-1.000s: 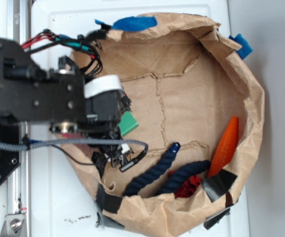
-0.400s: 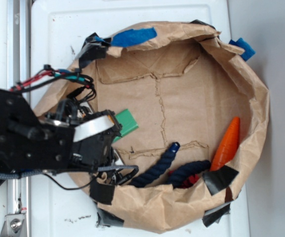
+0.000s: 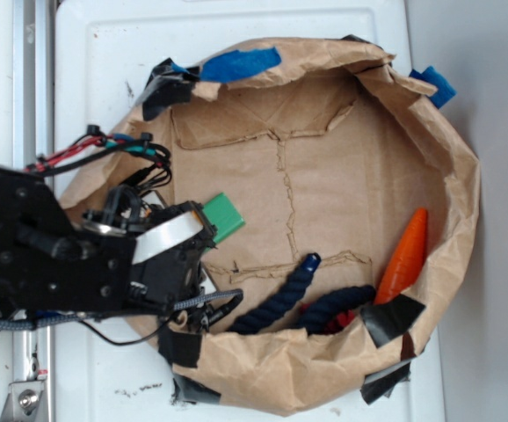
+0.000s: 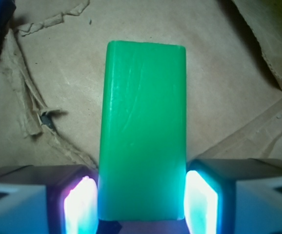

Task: Grab the green block.

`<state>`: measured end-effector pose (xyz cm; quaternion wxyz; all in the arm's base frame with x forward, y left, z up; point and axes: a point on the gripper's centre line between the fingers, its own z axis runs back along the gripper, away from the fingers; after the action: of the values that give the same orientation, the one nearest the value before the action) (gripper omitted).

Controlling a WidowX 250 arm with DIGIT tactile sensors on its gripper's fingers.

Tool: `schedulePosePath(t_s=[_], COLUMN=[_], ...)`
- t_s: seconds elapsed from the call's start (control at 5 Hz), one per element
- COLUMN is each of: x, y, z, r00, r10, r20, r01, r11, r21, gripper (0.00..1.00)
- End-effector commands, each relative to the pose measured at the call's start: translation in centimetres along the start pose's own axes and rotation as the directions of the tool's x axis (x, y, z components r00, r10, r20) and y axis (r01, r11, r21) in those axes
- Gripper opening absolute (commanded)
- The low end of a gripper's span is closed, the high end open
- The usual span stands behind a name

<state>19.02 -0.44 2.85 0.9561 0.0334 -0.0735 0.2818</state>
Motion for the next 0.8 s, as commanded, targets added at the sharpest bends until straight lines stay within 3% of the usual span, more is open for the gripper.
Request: schedulePosePath(t_s=[0.0, 0.2, 0.6], x=[-0.1, 0.5, 4.3], y=[0.5, 0.4, 0.3], z=[0.1, 0.3, 7.7], r00=[1.0, 1.0, 0.998], r10=[0.002, 0.007, -0.055], r20=[-0.006, -0.022, -0.027], r01=[-0.002, -0.007, 0.056], r11=[1.0, 1.0, 0.997], r21=[0.015, 0.02, 0.059], gripper=[0.0, 0.0, 0.0])
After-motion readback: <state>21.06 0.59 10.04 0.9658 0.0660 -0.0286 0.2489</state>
